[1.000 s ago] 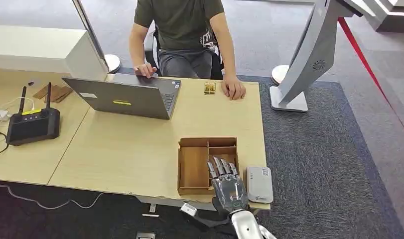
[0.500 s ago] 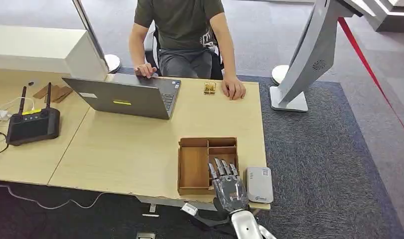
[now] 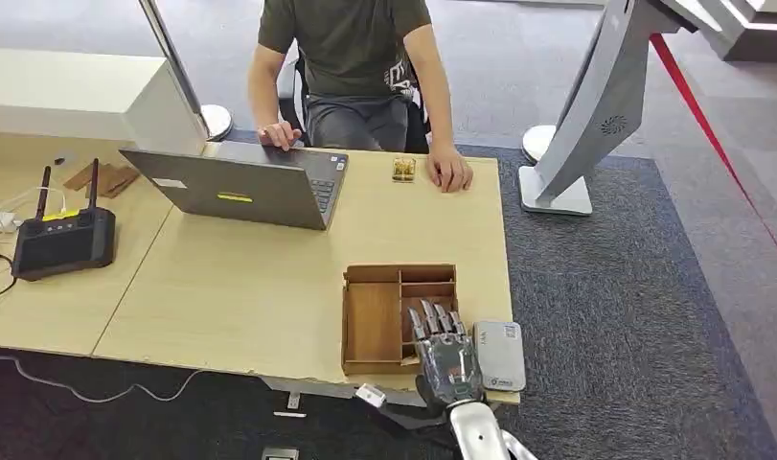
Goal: Pass the card to the sensor for recognition and then transmit it.
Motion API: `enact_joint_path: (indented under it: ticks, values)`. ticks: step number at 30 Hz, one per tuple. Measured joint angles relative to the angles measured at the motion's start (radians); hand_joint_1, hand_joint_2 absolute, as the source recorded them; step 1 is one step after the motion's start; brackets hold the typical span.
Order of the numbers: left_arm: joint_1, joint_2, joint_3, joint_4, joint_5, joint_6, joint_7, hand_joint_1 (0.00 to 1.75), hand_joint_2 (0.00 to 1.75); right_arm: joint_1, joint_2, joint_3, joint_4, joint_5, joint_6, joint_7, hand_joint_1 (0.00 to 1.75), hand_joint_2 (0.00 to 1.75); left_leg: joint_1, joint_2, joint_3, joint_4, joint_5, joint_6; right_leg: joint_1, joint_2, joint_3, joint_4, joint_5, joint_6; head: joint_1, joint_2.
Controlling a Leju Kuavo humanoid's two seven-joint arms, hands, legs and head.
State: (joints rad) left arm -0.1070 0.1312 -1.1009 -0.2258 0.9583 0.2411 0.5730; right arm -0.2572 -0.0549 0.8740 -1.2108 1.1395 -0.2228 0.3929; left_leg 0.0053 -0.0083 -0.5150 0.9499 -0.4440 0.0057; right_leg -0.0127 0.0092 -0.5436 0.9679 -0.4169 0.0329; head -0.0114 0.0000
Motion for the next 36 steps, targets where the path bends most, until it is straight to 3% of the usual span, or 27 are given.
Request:
enact_joint_path:
  ticks: [15, 16, 18, 25, 29, 36]
  values:
    - [0.000, 0.000, 0.009, 0.000, 0.003, 0.002, 0.002, 0.00, 1.75, 0.000, -0.001, -0.016, -0.001, 0.000, -0.006, 0.005, 0.03, 1.75, 0.000, 0.000, 0.000, 0.000, 0.000, 0.000, 0.000, 0.000, 0.000, 0.000, 0.000, 0.000, 0.000, 0.000]
    - [0.000, 0.000, 0.010, 0.000, 0.003, 0.002, 0.002, 0.00, 1.75, 0.000, -0.001, -0.016, -0.001, 0.000, -0.006, 0.005, 1.57, 1.75, 0.000, 0.000, 0.000, 0.000, 0.000, 0.000, 0.000, 0.000, 0.000, 0.000, 0.000, 0.000, 0.000, 0.000]
    - [0.000, 0.000, 0.011, 0.000, 0.005, 0.004, 0.002, 0.00, 1.75, 0.000, -0.001, -0.016, -0.002, -0.001, -0.009, 0.005, 1.73, 1.75, 0.000, 0.000, 0.000, 0.000, 0.000, 0.000, 0.000, 0.000, 0.000, 0.000, 0.000, 0.000, 0.000, 0.000]
    - [0.000, 0.000, 0.013, 0.000, 0.007, 0.005, 0.002, 0.00, 1.75, 0.001, -0.001, -0.016, -0.002, -0.008, -0.011, 0.000, 1.64, 1.75, 0.000, 0.000, 0.000, 0.000, 0.000, 0.000, 0.000, 0.000, 0.000, 0.000, 0.000, 0.000, 0.000, 0.000]
    - [0.000, 0.000, 0.013, 0.000, 0.005, 0.005, 0.002, 0.00, 1.75, 0.000, -0.001, -0.016, -0.007, -0.011, -0.011, 0.000, 1.75, 1.75, 0.000, 0.000, 0.000, 0.000, 0.000, 0.000, 0.000, 0.000, 0.000, 0.000, 0.000, 0.000, 0.000, 0.000]
    - [0.001, 0.000, 0.013, 0.000, 0.004, 0.005, 0.002, 0.00, 1.75, 0.000, -0.002, -0.018, -0.014, -0.013, -0.016, -0.008, 1.75, 1.75, 0.000, 0.000, 0.000, 0.000, 0.000, 0.000, 0.000, 0.000, 0.000, 0.000, 0.000, 0.000, 0.000, 0.000]
